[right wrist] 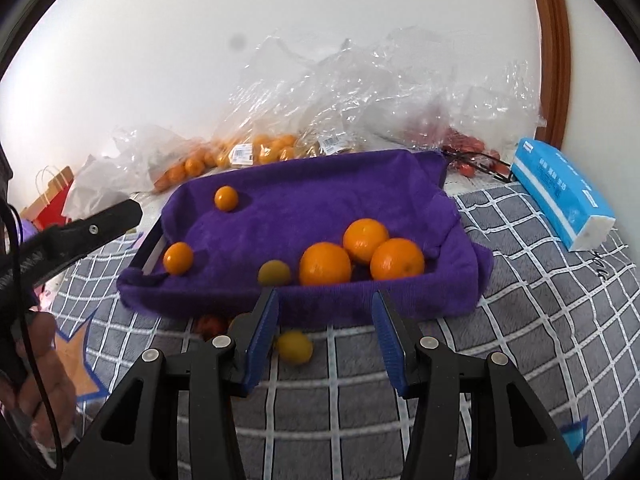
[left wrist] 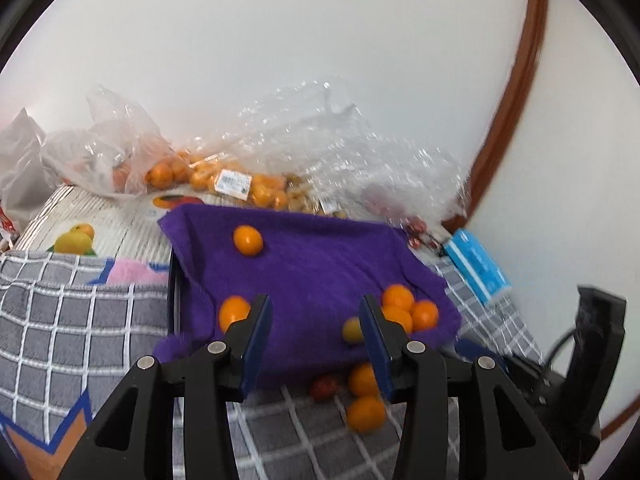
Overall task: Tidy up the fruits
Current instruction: 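Withdraw both tools from the towel toward the loose fruits on the cover, then close the right gripper on the small yellow fruit on the cover, then close the left gripper on the small red fruit while the right holds the yellow fruit, then lift and carry the red fruit in the left tool over the towel while the right carries the yellow fruit, then open the right gripper over the towel while the left gripper releases the red fruit, then withdraw both tools from the towel toward the oranges on the cover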
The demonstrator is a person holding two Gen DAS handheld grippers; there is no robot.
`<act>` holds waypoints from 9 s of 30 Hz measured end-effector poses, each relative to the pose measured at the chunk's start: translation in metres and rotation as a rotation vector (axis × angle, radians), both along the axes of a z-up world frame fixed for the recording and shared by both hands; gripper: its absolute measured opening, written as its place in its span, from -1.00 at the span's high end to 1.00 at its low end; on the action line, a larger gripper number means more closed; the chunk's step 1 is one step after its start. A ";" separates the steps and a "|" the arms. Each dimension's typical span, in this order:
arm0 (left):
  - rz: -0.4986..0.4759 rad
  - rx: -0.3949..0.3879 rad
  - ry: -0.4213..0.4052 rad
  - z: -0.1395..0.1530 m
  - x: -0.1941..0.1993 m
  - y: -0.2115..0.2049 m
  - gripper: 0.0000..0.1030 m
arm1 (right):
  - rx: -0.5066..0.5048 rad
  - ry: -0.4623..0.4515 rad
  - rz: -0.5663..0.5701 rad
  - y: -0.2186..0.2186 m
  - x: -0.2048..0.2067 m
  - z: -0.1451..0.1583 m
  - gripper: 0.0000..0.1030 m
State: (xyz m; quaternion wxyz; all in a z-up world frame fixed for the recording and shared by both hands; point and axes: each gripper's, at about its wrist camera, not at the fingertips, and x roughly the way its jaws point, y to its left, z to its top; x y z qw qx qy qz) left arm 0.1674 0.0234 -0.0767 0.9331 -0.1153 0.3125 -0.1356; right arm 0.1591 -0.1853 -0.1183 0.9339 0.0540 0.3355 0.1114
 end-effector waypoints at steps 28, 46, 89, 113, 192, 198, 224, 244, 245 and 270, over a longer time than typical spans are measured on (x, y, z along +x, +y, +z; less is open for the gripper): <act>0.144 0.070 0.205 -0.073 -0.030 0.047 0.20 | -0.012 0.063 0.065 0.028 -0.003 -0.024 0.20; 0.119 0.033 0.197 -0.071 -0.029 0.048 0.20 | -0.017 0.060 0.083 0.026 0.008 -0.031 0.23; -0.052 -0.015 0.231 -0.057 -0.009 -0.027 0.20 | -0.102 0.008 0.008 -0.044 -0.004 -0.038 0.54; 0.094 0.120 0.283 -0.073 0.029 -0.060 0.30 | -0.090 0.018 0.010 -0.053 -0.008 -0.041 0.54; 0.238 -0.125 0.129 -0.044 0.086 0.073 0.53 | 0.082 -0.050 0.065 0.000 0.098 0.015 0.54; 0.206 -0.143 0.116 -0.051 0.088 0.067 0.53 | 0.109 -0.005 0.074 -0.003 0.106 0.002 0.54; 0.091 -0.074 0.136 -0.064 0.092 0.033 0.53 | -0.086 -0.020 0.183 0.048 0.092 -0.018 0.54; 0.095 -0.038 0.036 -0.038 0.071 0.029 0.25 | -0.066 -0.097 0.058 0.032 0.071 0.004 0.01; 0.097 -0.034 0.029 -0.036 0.070 0.028 0.23 | -0.072 -0.092 0.058 0.032 0.067 0.006 0.01; 0.153 0.166 0.098 -0.029 -0.015 0.050 0.08 | -0.011 0.106 0.080 0.031 0.013 -0.038 0.00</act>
